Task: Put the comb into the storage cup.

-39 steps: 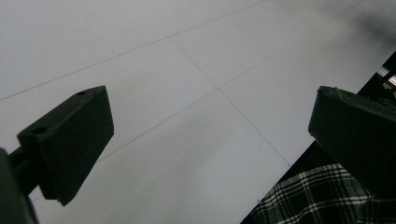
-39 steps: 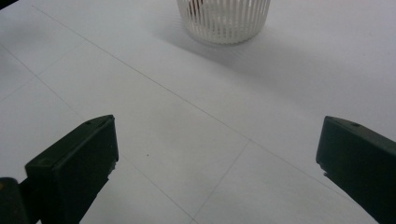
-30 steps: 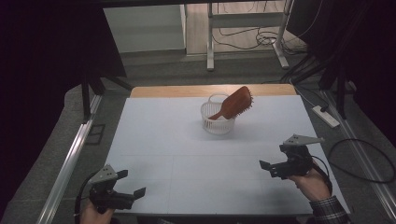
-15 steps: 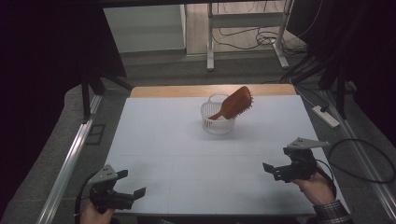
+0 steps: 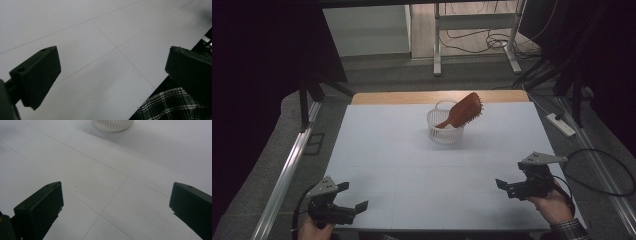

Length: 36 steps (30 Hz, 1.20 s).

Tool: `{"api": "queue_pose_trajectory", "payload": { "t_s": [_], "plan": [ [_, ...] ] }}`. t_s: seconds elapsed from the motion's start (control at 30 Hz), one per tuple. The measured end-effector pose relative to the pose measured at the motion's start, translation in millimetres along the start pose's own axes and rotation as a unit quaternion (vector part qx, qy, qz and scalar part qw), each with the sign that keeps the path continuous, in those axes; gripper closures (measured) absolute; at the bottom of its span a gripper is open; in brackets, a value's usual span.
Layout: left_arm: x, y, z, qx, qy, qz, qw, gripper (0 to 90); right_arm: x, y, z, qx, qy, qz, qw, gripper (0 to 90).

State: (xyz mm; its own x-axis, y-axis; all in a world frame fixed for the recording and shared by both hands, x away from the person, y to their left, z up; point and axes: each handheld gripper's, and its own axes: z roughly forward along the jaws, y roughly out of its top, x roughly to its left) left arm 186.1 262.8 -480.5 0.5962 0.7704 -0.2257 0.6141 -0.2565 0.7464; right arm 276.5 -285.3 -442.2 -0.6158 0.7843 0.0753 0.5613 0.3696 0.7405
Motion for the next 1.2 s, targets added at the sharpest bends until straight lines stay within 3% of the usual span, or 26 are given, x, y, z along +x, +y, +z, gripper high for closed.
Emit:
{"api": "queue_pose_trajectory", "payload": {
  "t_s": [1.2],
  "plan": [
    [-0.3, 0.1, 0.2, 0.000, 0.001, 0.000, 1.0000, 1.1, -7.6, -23.1, -19.8, 0.006, -0.022, 0.014, 0.9996, 0.0]
  ]
}}
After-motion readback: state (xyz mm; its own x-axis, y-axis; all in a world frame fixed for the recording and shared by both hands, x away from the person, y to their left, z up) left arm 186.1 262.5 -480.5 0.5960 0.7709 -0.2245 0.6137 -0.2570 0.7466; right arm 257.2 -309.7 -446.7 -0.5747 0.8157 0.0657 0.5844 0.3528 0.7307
